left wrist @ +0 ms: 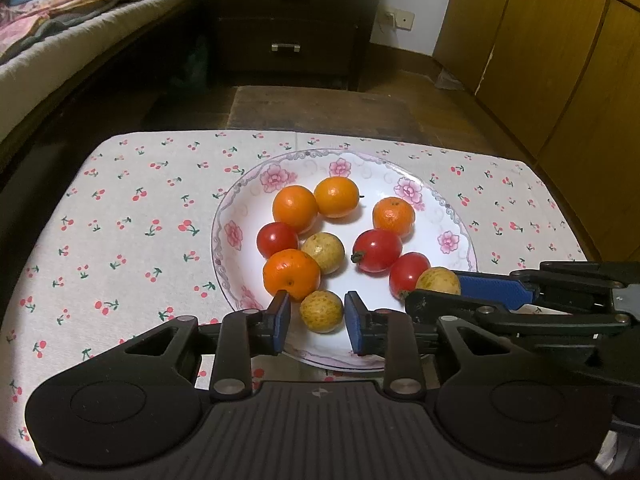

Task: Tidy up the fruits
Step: 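Carry both held pears over the white plate and lower them onto it, then open both tools to release the pears onto the plate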

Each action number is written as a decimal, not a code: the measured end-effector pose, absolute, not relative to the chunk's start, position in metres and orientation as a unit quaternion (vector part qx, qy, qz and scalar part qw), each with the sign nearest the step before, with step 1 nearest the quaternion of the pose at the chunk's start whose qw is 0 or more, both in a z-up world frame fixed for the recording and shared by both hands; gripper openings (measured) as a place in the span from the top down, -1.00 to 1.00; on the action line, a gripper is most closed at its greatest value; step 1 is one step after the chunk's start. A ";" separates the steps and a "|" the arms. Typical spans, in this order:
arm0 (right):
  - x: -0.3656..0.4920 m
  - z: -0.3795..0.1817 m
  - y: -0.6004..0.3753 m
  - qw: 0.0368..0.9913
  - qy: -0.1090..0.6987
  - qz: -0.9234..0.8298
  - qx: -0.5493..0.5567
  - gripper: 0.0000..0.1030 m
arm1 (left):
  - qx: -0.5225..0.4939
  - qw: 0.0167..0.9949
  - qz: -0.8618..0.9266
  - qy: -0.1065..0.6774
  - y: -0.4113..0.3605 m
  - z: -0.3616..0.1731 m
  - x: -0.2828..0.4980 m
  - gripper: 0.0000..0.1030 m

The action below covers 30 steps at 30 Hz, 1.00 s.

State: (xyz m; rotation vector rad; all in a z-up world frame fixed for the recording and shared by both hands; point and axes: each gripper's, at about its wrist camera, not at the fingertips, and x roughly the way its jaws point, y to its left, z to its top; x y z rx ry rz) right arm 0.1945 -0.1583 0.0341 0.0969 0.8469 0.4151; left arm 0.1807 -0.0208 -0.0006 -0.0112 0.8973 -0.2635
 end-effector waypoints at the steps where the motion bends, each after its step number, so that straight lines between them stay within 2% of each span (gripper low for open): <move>1: 0.195 0.034 -0.159 0.890 0.408 0.199 0.047 -0.06 | -0.006 0.893 -0.127 0.433 -0.021 -0.001 0.181 0.26; 25: 0.189 0.041 -0.164 0.894 0.399 0.199 0.043 -0.07 | 0.006 0.901 -0.128 0.415 -0.019 0.009 0.173 0.03; 30: 0.186 0.043 -0.165 0.893 0.399 0.202 0.042 -0.07 | 0.016 0.906 -0.122 0.405 -0.018 0.011 0.167 -0.22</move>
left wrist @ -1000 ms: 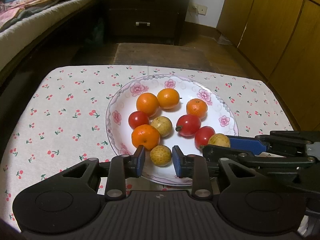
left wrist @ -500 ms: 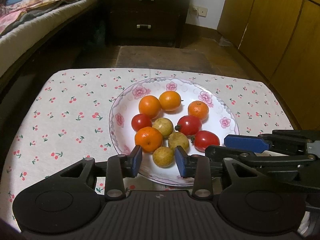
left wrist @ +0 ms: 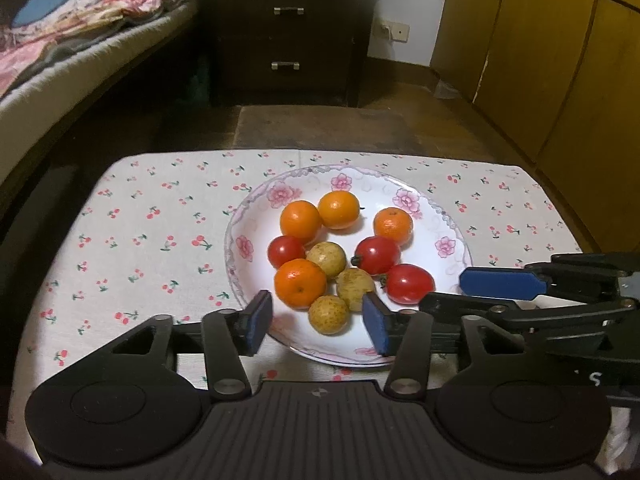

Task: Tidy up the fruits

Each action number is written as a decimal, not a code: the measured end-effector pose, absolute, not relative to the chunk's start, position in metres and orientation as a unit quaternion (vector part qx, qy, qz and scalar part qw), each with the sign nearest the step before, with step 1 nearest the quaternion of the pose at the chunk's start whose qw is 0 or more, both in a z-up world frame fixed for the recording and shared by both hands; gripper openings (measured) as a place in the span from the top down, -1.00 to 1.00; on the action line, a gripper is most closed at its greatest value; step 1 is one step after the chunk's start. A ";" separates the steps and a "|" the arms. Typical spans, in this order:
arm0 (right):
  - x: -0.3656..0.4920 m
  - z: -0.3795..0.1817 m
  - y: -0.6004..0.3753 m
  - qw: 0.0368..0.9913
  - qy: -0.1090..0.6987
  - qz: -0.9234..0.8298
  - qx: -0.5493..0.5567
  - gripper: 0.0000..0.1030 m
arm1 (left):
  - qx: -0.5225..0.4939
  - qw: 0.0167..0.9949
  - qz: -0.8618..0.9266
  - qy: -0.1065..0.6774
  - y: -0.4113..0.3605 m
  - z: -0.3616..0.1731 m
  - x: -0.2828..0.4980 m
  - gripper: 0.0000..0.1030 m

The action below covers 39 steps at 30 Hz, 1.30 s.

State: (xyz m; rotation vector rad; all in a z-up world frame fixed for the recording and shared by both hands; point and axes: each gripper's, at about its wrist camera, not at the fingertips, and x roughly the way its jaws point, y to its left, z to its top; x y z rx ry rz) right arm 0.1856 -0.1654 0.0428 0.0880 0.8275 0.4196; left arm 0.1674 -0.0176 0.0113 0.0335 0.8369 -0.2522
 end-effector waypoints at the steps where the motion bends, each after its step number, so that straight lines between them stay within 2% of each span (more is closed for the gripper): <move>1: 0.185 0.043 -0.165 0.893 0.399 0.202 0.042 -0.07 | 0.020 0.907 -0.120 0.403 -0.017 0.012 0.166 -0.24; 13: 0.157 0.052 -0.166 0.894 0.401 0.199 0.036 -0.07 | 0.050 0.928 -0.082 0.361 -0.011 0.035 0.143 -0.60; 16: 0.145 0.063 -0.166 0.899 0.388 0.199 0.039 -0.07 | 0.050 0.942 -0.058 0.327 -0.008 0.055 0.127 -0.78; 18: 0.137 0.074 -0.165 0.905 0.373 0.201 0.047 -0.07 | 0.038 0.949 -0.048 0.308 -0.006 0.069 0.114 -1.00; 21: 0.123 0.089 -0.163 0.912 0.353 0.204 0.044 -0.09 | 0.031 0.958 -0.045 0.280 -0.007 0.084 0.091 -1.00; 26: 0.096 0.100 -0.168 0.919 0.341 0.193 0.042 -0.12 | 0.087 0.961 -0.029 0.259 -0.019 0.085 0.070 -1.00; 35: 0.069 0.102 -0.177 0.921 0.341 0.176 0.065 -0.12 | 0.011 0.957 -0.040 0.287 -0.004 0.084 0.049 -1.00; 39: 0.058 0.095 -0.172 0.919 0.353 0.163 0.058 -0.12 | -0.030 0.935 -0.022 0.354 0.006 0.057 0.053 -1.00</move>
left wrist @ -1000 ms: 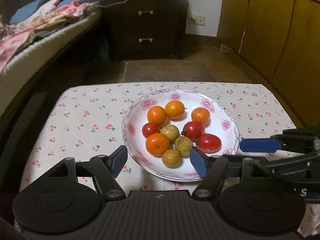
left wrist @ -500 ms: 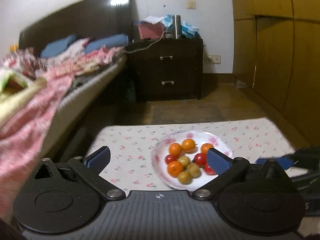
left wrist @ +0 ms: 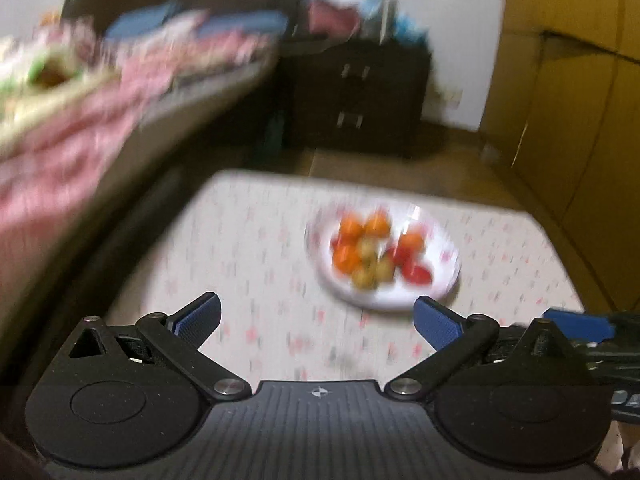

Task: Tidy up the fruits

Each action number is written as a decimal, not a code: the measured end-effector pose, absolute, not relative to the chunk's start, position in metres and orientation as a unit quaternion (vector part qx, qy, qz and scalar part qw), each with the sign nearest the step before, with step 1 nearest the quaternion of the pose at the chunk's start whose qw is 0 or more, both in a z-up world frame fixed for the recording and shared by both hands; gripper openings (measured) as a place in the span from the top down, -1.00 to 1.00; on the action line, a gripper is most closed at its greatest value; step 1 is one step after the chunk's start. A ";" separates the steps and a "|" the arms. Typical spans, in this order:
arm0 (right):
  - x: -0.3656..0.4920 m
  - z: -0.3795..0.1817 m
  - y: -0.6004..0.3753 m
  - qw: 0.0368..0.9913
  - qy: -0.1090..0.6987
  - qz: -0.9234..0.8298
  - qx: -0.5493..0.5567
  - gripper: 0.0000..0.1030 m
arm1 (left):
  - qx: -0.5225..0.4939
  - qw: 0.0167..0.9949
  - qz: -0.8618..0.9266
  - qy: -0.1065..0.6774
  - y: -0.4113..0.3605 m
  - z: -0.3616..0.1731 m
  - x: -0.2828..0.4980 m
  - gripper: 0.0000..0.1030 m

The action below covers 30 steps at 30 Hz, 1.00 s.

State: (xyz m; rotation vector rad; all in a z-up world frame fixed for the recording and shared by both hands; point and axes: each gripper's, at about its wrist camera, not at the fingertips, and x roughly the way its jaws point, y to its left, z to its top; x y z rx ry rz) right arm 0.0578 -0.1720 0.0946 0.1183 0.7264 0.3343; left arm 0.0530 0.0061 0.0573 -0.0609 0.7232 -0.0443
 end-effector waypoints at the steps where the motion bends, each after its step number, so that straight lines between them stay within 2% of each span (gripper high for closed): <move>1: 0.056 0.092 -0.171 0.918 0.359 0.160 0.056 -0.12 | -0.031 0.929 -0.017 0.369 0.006 0.051 0.054 -1.00; 30: 0.040 0.062 -0.164 0.903 0.409 0.126 0.039 -0.16 | -0.042 0.900 0.005 0.433 -0.001 0.023 0.028 -1.00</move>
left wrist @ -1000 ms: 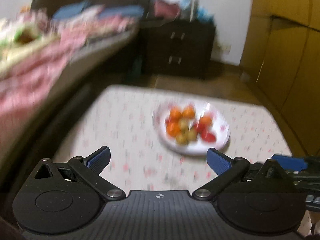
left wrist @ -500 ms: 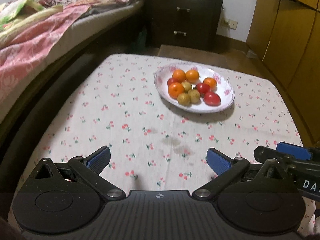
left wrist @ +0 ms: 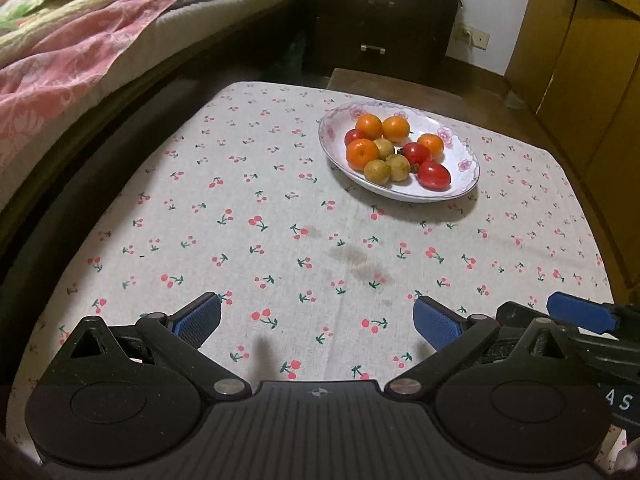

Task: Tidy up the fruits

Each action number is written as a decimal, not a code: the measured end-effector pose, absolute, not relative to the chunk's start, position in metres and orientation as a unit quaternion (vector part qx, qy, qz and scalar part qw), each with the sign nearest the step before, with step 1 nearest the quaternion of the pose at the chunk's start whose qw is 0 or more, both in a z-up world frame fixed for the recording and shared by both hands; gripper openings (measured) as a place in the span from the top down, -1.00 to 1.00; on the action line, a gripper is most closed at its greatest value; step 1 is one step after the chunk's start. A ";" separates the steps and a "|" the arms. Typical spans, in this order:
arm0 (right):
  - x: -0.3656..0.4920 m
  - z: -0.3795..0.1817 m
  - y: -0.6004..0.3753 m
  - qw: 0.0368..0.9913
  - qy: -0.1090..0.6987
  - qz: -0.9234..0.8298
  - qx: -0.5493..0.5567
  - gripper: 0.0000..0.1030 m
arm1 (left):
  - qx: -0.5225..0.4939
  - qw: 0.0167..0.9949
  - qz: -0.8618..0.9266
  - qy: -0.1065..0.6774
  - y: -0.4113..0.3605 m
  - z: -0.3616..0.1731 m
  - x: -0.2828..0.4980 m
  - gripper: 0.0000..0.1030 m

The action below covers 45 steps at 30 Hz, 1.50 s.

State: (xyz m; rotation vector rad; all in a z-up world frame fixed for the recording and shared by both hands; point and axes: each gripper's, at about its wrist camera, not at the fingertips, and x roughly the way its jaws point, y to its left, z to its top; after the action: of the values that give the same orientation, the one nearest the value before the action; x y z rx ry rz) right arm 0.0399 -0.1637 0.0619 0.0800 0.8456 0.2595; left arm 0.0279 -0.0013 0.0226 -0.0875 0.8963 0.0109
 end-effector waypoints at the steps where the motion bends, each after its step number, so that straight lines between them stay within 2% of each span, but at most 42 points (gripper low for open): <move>1: 0.040 0.062 -0.163 0.903 0.410 0.127 0.038 -0.17 | -0.042 0.900 0.005 0.433 -0.002 0.023 0.028 -1.00; 45: 0.039 0.066 -0.162 0.905 0.402 0.129 0.041 -0.19 | -0.038 0.901 0.010 0.432 -0.002 0.023 0.024 -1.00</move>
State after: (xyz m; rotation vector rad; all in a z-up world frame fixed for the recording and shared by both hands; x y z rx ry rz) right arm 0.0389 -0.1615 0.0661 0.0845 0.8310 0.2662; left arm 0.0242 -0.0018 0.0233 -0.0787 0.8938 0.0206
